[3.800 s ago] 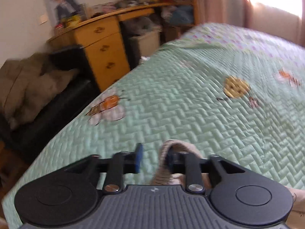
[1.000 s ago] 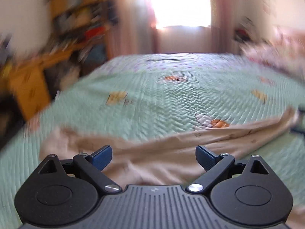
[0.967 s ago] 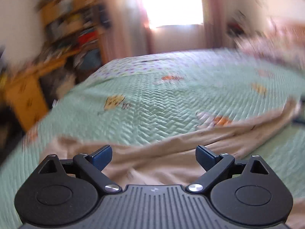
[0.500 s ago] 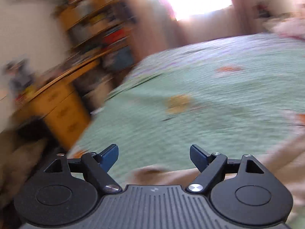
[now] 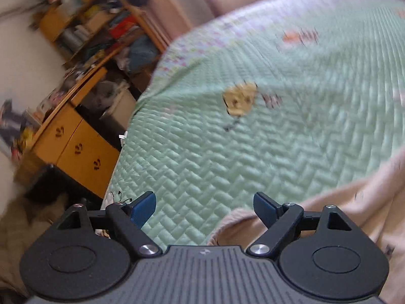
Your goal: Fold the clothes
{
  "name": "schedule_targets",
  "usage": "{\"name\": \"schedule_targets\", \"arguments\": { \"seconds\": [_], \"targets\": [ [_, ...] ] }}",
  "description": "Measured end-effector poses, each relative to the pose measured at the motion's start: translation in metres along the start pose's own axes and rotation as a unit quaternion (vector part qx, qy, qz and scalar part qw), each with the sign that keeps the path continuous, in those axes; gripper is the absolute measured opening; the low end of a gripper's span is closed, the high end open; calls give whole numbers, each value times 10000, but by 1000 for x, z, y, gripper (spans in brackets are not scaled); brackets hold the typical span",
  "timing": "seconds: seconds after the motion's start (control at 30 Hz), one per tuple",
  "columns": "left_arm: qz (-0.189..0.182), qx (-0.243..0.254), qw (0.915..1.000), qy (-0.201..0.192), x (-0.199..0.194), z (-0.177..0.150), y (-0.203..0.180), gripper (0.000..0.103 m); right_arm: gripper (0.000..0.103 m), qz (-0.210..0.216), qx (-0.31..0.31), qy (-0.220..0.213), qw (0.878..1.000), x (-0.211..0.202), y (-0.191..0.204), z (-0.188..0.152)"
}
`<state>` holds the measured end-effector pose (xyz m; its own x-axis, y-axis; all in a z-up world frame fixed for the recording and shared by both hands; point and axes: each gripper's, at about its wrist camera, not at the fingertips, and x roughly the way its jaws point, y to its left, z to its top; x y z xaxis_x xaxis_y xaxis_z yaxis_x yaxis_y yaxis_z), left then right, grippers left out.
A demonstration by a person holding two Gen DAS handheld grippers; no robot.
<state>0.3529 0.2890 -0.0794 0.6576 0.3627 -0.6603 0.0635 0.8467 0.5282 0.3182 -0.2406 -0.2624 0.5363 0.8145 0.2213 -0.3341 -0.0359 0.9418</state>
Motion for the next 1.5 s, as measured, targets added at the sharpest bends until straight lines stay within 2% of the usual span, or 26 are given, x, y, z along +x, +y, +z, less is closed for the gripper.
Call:
{"name": "schedule_targets", "arguments": {
  "seconds": [0.23, 0.33, 0.37, 0.4, 0.43, 0.47, 0.57, 0.63, 0.7, 0.73, 0.8, 0.87, 0.93, 0.97, 1.0, 1.03, 1.07, 1.1, 1.13, 1.2, 1.23, 1.3, 1.37, 1.4, 1.47, 1.5],
  "targets": [
    [31, 55, 9989, 472, 8, -13, 5, 86, 73, 4, 8, 2, 10000, -2, 1, -2],
    [-162, -138, 9979, 614, 21, -11, 4, 78, 73, 3, 8, 4, 10000, -3, 1, -2],
    [-276, -215, 9971, 675, 26, -9, 5, 65, 73, 3, 8, 4, 10000, -3, 0, -2],
    [-490, -379, 9954, 730, 29, -8, 6, 41, 73, 3, 8, 4, 10000, -3, 0, -2],
    [-767, -645, 9920, 762, 32, -8, 9, 28, 73, 4, 4, 5, 10000, -3, 0, -2],
    [-1001, -947, 9875, 761, 33, -8, 12, 7, 73, 5, 0, 6, 10000, -3, 0, -2],
    [-1217, -1799, 9749, 491, 18, -11, 24, 7, 73, -4, -11, 14, 10000, -5, 0, -1],
    [-1328, -2649, 9551, 88, -4, -17, 41, 6, 73, -11, -16, 14, 10000, -5, 1, -2],
    [-1475, -3499, 9239, -467, -39, -25, 61, 6, 73, -21, -21, 11, 10000, -6, 2, -2],
    [-1513, -3885, 9059, -739, -57, -29, 71, 6, 73, -26, -25, 9, 10000, -6, 2, -3],
    [-1598, -4656, 8612, -1268, -86, -36, 88, 6, 73, -39, -29, 1, 10000, -6, 3, -3],
    [-1326, -5216, 8249, -1729, -104, -35, 97, 6, 73, -58, -45, -2, 10000, -6, 4, -3],
    [-860, -5681, 7946, -1962, -100, -28, 95, 10, 73, -67, -54, -1, 10000, -6, 4, -4],
    [-523, -5764, 7949, -1818, -89, -20, 90, 22, 73, -66, -53, -1, 10000, -6, 5, -4],
    [-408, -5500, 8218, -1431, -66, -7, 84, 34, 73, -63, -56, -1, 10000, -5, 5, -3],
    [-681, -4878, 8664, -829, -38, 11, 77, 31, 73, -60, -58, 0, 10000, -4, 6, -3],
    [-707, -4640, 8811, -571, -27, 22, 67, 8, 73, -61, -60, 3, 10000, -4, 7, -3],
    [-693, -4460, 8916, -363, -18, 31, 57, 11, 73, -65, -69, 6, 10000, -4, 7, -4],
    [-920, -4521, 8857, -514, -19, 34, 52, 14, 73, -68, -77, 9, 9999, -4, 8, -4],
    [-1123, -4482, 8828, -843, -30, 33, 47, 41, 73, -74, -79, 13, 9999, -3, 9, -4],
    [-1213, -4454, 8814, -1005, -35, 32, 44, 46, 73, -77, -79, 14, 9999, -3, 9, -4],
    [-744, -4437, 8886, -897, -41, 16, 44, 68, 73, -80, -77, 13, 9999, -3, 10, -4],
    [-316, -4458, 8919, -698, -41, -5, 44, 79, 73, -81, -65, 10, 9999, -3, 10, -4],
    [-156, -4495, 8914, -559, -38, -20, 44, 79, 73, -86, -65, 10, 9999, -2, 10, -5],
    [-511, -4643, 8842, -45, -22, -51, 42, 79, 73, -97, -72, 14, 9999, -3, 10, -5],
    [-689, -4781, 8753, 226, -12, -65, 38, 78, 73, -101, -76, 14, 9999, -3, 11, -5]
  ]
}}
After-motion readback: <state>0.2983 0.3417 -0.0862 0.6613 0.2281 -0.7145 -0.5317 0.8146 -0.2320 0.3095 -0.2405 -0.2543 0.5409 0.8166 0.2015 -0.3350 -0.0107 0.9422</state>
